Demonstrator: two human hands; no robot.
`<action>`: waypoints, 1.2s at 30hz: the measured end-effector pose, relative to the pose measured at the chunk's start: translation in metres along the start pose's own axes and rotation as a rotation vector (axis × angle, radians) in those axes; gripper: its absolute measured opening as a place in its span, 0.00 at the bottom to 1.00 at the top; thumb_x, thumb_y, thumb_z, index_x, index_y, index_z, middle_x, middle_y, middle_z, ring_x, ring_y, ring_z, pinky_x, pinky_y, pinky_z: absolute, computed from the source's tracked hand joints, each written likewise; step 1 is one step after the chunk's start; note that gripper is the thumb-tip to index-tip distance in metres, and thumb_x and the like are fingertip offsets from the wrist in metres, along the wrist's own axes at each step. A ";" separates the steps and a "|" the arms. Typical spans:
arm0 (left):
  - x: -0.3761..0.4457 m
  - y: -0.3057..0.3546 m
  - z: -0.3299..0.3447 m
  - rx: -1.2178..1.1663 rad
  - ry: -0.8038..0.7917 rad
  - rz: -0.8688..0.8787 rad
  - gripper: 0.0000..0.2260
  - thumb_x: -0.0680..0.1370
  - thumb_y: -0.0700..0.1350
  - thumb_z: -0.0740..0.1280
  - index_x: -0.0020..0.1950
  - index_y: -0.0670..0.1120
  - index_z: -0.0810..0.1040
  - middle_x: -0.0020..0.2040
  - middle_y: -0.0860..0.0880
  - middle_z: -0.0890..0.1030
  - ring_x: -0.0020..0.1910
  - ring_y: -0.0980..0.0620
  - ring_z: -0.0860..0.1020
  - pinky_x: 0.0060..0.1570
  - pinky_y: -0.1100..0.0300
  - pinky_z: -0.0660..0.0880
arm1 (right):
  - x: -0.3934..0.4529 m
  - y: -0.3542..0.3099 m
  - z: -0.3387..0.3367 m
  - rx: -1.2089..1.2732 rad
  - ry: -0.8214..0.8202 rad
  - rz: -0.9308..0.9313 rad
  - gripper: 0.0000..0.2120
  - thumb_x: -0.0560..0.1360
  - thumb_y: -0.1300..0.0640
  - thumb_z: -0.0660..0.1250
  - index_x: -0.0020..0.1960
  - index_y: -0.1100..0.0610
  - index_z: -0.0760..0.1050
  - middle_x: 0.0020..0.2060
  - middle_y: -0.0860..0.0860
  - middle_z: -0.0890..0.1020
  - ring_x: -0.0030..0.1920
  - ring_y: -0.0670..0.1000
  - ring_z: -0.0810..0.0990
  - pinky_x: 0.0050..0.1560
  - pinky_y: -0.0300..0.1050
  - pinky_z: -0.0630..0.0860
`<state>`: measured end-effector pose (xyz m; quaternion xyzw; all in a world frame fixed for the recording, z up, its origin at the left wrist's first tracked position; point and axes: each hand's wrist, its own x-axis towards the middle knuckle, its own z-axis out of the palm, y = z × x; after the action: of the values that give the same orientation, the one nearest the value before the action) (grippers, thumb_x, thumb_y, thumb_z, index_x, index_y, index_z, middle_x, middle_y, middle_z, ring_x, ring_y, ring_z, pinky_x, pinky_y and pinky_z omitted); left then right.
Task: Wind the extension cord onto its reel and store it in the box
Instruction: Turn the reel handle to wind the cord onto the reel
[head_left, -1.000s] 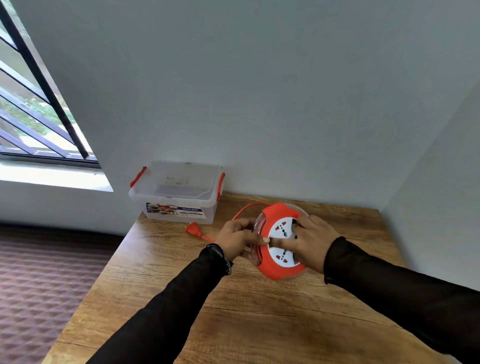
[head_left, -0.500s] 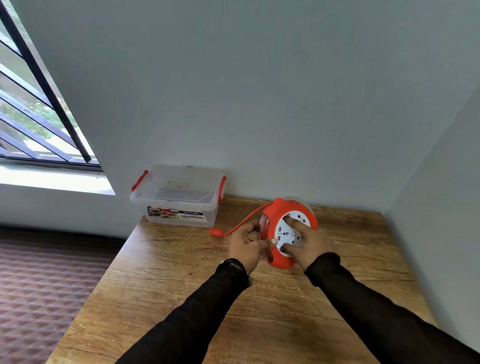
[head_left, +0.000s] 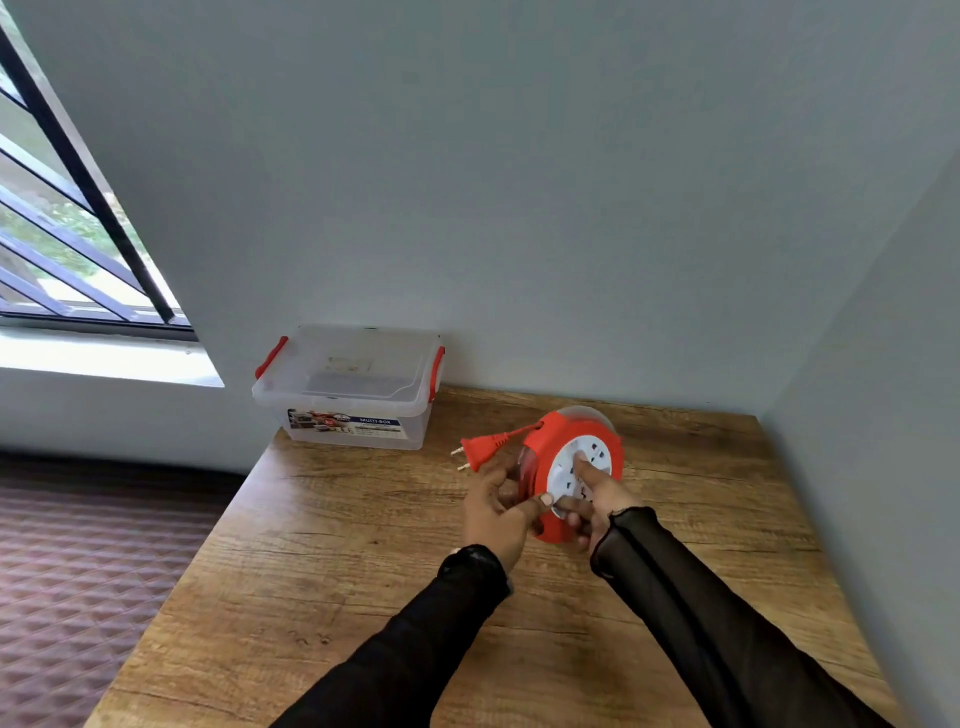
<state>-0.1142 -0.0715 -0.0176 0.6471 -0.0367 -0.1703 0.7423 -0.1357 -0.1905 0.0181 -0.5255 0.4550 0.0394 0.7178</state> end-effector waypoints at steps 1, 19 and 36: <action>0.001 0.001 -0.003 -0.034 -0.014 -0.020 0.20 0.70 0.33 0.73 0.60 0.41 0.77 0.36 0.48 0.80 0.36 0.47 0.80 0.42 0.49 0.80 | 0.001 0.000 -0.001 0.002 -0.006 0.020 0.15 0.76 0.45 0.65 0.56 0.53 0.69 0.38 0.56 0.81 0.27 0.50 0.70 0.28 0.40 0.61; 0.034 0.056 -0.062 0.338 -0.458 -0.252 0.14 0.67 0.39 0.73 0.52 0.45 0.83 0.42 0.44 0.83 0.35 0.48 0.81 0.31 0.59 0.78 | -0.029 -0.031 -0.038 -2.226 -0.492 -1.162 0.32 0.77 0.50 0.65 0.71 0.33 0.50 0.73 0.59 0.59 0.63 0.63 0.71 0.52 0.54 0.78; 0.027 0.035 -0.048 0.190 -0.316 -0.242 0.11 0.72 0.37 0.71 0.52 0.46 0.80 0.45 0.47 0.84 0.38 0.50 0.83 0.33 0.56 0.80 | -0.018 -0.005 -0.024 -2.011 -0.045 -0.963 0.27 0.78 0.46 0.57 0.71 0.32 0.48 0.72 0.57 0.63 0.69 0.59 0.67 0.67 0.57 0.60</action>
<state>-0.0686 -0.0304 0.0043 0.6789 -0.0908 -0.3532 0.6372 -0.1582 -0.2037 0.0336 -0.9882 -0.0485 0.1169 -0.0858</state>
